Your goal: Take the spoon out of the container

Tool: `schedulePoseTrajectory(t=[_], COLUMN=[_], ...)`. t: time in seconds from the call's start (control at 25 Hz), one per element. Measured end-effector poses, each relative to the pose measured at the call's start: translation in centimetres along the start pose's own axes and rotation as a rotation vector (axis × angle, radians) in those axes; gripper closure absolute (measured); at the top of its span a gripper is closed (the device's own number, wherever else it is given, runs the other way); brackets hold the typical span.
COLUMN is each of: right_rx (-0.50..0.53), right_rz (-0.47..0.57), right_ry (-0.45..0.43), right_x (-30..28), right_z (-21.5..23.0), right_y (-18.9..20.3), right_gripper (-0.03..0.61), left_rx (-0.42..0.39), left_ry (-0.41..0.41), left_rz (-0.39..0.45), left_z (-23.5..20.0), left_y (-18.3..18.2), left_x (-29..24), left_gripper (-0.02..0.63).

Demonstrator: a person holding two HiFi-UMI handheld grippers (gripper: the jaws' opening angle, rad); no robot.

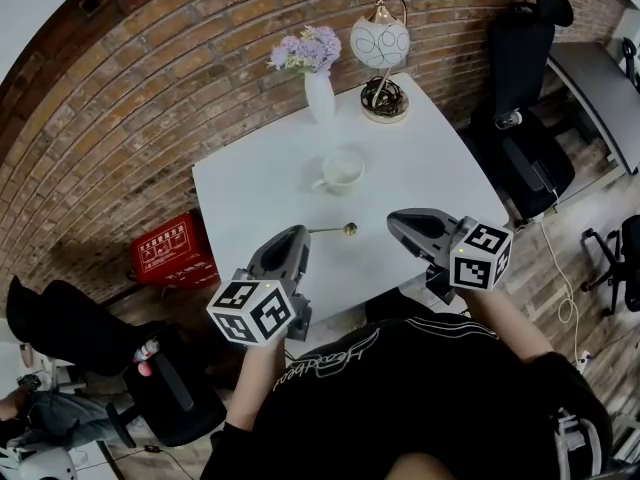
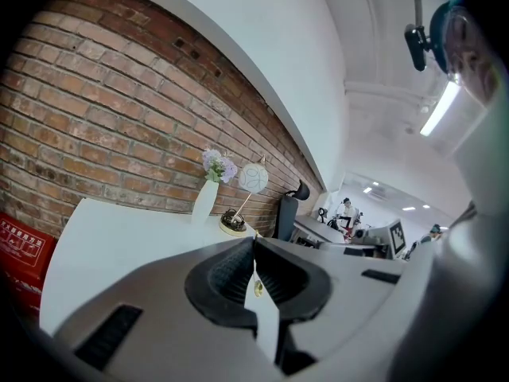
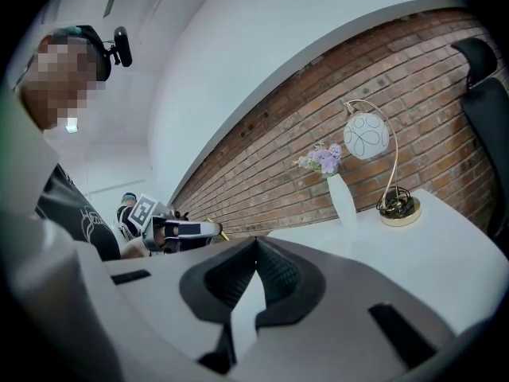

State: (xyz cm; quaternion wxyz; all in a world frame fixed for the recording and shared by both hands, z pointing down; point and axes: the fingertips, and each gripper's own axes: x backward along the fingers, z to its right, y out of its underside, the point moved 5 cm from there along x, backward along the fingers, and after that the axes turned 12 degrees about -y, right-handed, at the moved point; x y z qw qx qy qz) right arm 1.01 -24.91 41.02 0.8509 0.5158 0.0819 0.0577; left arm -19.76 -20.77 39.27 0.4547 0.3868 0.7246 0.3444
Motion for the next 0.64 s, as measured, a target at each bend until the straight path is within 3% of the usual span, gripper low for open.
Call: schedulePoseTrajectory(t=[0.64], right_rx=[-0.013], right_rz=[-0.018], right_ry=[-0.005], right_x=[-0.34], right_z=[0.57], right_y=[0.39], right_gripper=[0.581], left_rx=[0.016], left_ry=[-0.002], left_rz=[-0.002], left_z=[-0.31], left_y=[0.23], left_x=[-0.71], left_gripper=[0.606])
